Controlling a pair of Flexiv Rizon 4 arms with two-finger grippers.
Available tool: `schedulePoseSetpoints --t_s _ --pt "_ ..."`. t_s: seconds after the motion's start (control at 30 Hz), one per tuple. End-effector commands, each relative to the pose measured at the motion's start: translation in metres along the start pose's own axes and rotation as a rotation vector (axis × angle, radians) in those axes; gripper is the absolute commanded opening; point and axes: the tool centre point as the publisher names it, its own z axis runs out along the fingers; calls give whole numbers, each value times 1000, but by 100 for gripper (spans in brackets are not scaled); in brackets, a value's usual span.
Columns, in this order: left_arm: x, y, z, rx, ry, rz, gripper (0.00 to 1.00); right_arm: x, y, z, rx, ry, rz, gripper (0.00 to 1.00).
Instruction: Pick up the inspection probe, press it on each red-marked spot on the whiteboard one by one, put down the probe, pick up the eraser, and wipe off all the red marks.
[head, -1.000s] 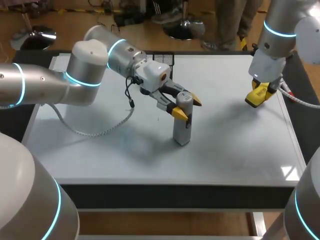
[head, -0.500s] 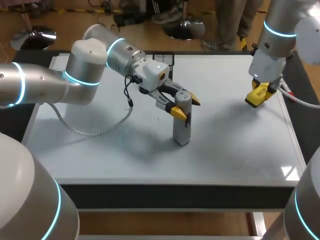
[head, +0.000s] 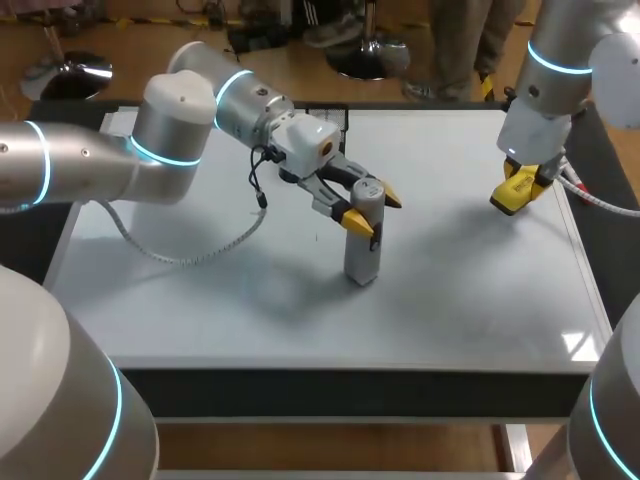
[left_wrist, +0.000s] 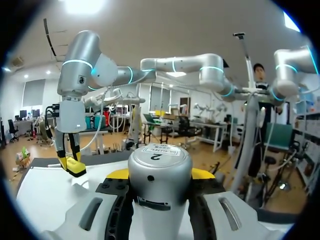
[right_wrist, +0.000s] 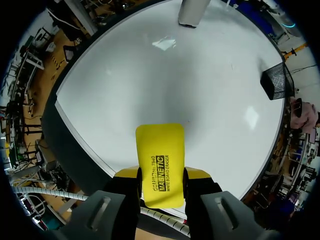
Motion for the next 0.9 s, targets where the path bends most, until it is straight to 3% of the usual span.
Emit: schedulePoseSetpoints --t_s 0.03,0.6,0.9 --pt "1 -14 -12 -4 0 26 0 0 -1 0 1 3 -2 0" --pt "2 -52 -103 -101 -21 60 0 0 -1 0 1 3 -2 0" --pt "7 -53 -159 -94 -66 55 0 0 -1 0 1 3 -2 0"
